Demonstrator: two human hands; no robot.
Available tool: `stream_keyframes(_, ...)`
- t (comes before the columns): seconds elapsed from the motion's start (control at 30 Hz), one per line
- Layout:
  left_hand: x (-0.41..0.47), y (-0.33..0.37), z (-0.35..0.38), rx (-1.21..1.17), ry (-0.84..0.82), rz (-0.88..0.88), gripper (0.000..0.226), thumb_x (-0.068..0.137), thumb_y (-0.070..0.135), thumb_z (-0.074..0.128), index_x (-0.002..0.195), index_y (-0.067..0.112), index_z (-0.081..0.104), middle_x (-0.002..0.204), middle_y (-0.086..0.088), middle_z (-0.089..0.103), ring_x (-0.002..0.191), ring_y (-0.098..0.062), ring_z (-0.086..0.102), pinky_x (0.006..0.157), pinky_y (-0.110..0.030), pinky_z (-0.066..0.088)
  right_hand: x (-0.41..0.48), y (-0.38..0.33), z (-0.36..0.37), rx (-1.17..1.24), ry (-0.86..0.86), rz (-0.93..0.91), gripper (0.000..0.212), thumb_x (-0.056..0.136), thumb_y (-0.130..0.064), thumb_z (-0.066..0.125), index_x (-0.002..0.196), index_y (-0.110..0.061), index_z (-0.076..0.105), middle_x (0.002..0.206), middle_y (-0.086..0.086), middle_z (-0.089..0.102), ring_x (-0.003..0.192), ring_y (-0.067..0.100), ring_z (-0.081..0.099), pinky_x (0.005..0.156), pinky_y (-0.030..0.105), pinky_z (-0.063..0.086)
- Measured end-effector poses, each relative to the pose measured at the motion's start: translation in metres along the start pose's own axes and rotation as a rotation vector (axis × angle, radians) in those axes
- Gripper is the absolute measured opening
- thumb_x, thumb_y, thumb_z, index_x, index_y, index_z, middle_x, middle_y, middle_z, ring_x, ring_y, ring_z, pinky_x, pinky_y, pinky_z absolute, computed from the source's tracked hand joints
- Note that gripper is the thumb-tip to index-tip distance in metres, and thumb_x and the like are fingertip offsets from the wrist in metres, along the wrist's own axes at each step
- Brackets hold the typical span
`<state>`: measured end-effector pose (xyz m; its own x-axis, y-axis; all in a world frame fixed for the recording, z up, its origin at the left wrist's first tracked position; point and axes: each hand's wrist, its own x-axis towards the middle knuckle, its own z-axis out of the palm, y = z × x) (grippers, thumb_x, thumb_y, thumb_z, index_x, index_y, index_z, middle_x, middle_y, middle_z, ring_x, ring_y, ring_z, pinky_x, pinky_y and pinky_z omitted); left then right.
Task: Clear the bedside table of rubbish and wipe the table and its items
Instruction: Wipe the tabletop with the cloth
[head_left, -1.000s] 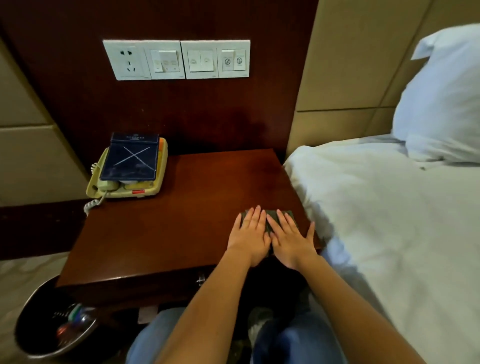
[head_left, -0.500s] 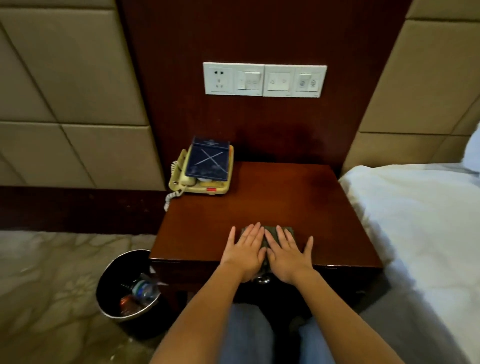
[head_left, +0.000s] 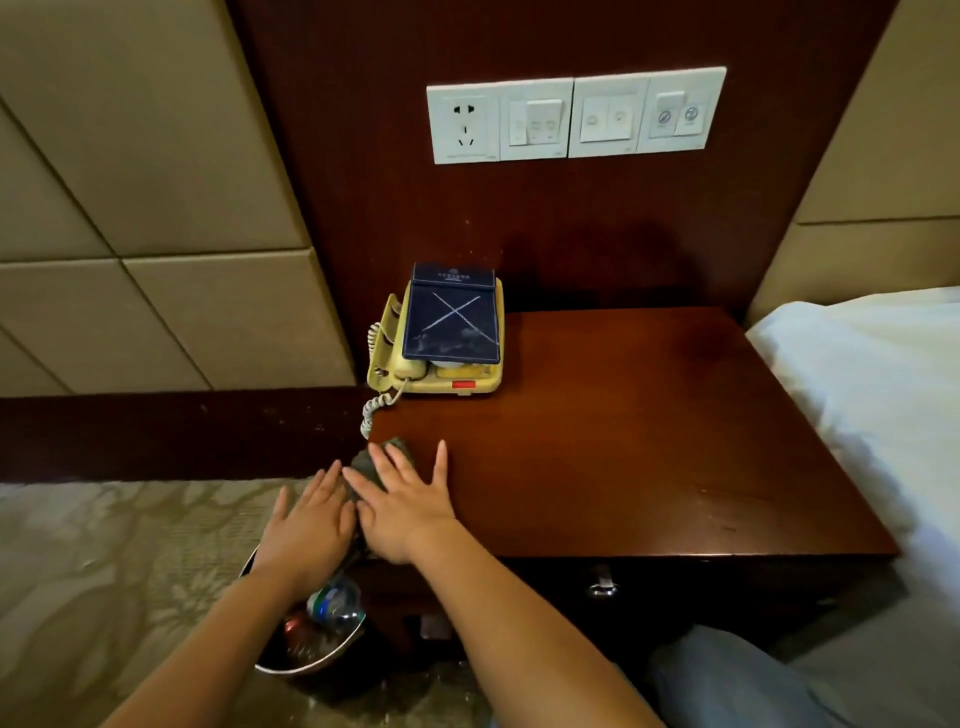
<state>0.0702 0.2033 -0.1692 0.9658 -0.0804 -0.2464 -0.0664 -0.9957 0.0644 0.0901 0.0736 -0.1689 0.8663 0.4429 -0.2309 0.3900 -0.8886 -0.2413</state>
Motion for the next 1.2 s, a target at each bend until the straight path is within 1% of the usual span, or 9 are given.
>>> stream_keyframes(0.1, 0.02, 0.02, 0.007, -0.516, 0.135, -0.157, 0.039, 0.1, 0.013, 0.033, 0.135, 0.002, 0.044, 0.134, -0.021, 0.051, 0.123, -0.033, 0.049, 0.099, -0.038, 0.036, 0.005, 0.01, -0.002, -0.016, 0.004, -0.009, 0.05, 0.102, -0.038, 0.015, 0.151, -0.038, 0.003, 0.16, -0.003, -0.015, 0.145, 0.015, -0.019, 0.1, 0.066, -0.026)
stream_keyframes(0.17, 0.031, 0.03, 0.007, -0.747, 0.179, -0.279, 0.032, 0.099, 0.007, 0.033, 0.119, -0.004, 0.056, 0.116, -0.028, 0.06, 0.105, -0.037, 0.057, 0.086, -0.037, 0.041, 0.004, 0.014, -0.002, -0.044, -0.001, -0.016, 0.052, 0.102, -0.037, 0.015, 0.151, -0.036, -0.001, 0.159, -0.003, -0.016, 0.145, 0.015, -0.019, 0.099, 0.066, -0.027)
stream_keyframes(0.27, 0.041, 0.025, 0.009, -0.848, 0.156, -0.351, 0.031, 0.098, 0.007, 0.034, 0.111, -0.005, 0.059, 0.109, -0.03, 0.062, 0.098, -0.037, 0.059, 0.086, -0.041, 0.044, -0.001, 0.018, -0.001, -0.032, 0.013, -0.021, 0.052, 0.102, -0.038, 0.014, 0.151, -0.032, -0.002, 0.16, -0.003, -0.015, 0.145, 0.014, -0.018, 0.097, 0.063, -0.029)
stream_keyframes(0.4, 0.039, 0.042, 0.007, -0.643, 0.114, -0.315, 0.038, 0.099, 0.012, 0.028, 0.129, -0.004, 0.045, 0.128, -0.027, 0.051, 0.119, -0.039, 0.049, 0.102, -0.046, 0.039, -0.012, 0.029, -0.002, -0.057, 0.005, -0.016, 0.053, 0.102, -0.038, 0.015, 0.152, -0.03, -0.003, 0.159, -0.003, -0.017, 0.145, 0.013, -0.019, 0.097, 0.064, -0.028)
stream_keyframes(0.5, 0.027, 0.073, 0.007, -0.33, 0.179, -0.174, 0.054, 0.101, 0.024, 0.012, 0.148, -0.001, 0.02, 0.155, -0.022, 0.016, 0.145, -0.033, 0.012, 0.118, -0.038, 0.008, -0.03, 0.055, -0.003, -0.042, 0.035, 0.022, 0.053, 0.101, -0.039, 0.013, 0.152, -0.031, -0.002, 0.159, -0.004, -0.016, 0.145, 0.012, -0.017, 0.099, 0.065, -0.027)
stream_keyframes(0.8, 0.013, 0.281, 0.019, -0.146, 0.026, 0.29, 0.061, 0.102, 0.039, 0.013, 0.151, 0.005, 0.0, 0.159, -0.01, -0.007, 0.147, -0.021, -0.007, 0.118, -0.034, -0.002, -0.172, 0.218, -0.008, 0.006, 0.116, 0.388, 0.054, 0.102, -0.036, 0.017, 0.151, -0.034, -0.006, 0.158, -0.011, -0.017, 0.144, 0.005, -0.014, 0.106, 0.064, -0.015)
stream_keyframes(1.07, -0.014, 0.372, 0.024, -0.14, -0.097, 0.4, 0.064, 0.1, 0.045, 0.005, 0.15, 0.007, -0.008, 0.158, -0.006, -0.017, 0.145, -0.017, -0.015, 0.118, -0.032, -0.008, -0.247, 0.269, -0.007, 0.017, 0.067, 0.589, 0.056, 0.102, -0.035, 0.016, 0.149, -0.035, -0.014, 0.157, -0.011, -0.022, 0.144, 0.006, -0.019, 0.111, 0.063, -0.012)
stream_keyframes(1.13, -0.02, 0.367, 0.025, -0.142, -0.08, 0.407, 0.079, 0.087, 0.055, -0.016, 0.15, 0.007, -0.01, 0.157, -0.006, -0.018, 0.145, -0.016, -0.017, 0.117, -0.031, -0.01, -0.245, 0.267, -0.005, 0.029, 0.076, 0.592, 0.056, 0.102, -0.033, 0.018, 0.149, -0.034, -0.013, 0.157, -0.01, -0.02, 0.144, 0.007, -0.018, 0.111, 0.062, -0.01)
stream_keyframes(1.2, -0.022, 0.36, 0.026, -0.156, -0.059, 0.416, 0.109, 0.057, 0.059, -0.032, 0.15, 0.007, -0.009, 0.158, -0.006, -0.017, 0.145, -0.015, -0.016, 0.116, -0.03, -0.011, -0.241, 0.266, -0.008, 0.032, 0.075, 0.59, 0.057, 0.102, -0.032, 0.02, 0.15, -0.034, -0.011, 0.158, -0.008, -0.018, 0.145, 0.007, -0.015, 0.111, 0.062, -0.008)
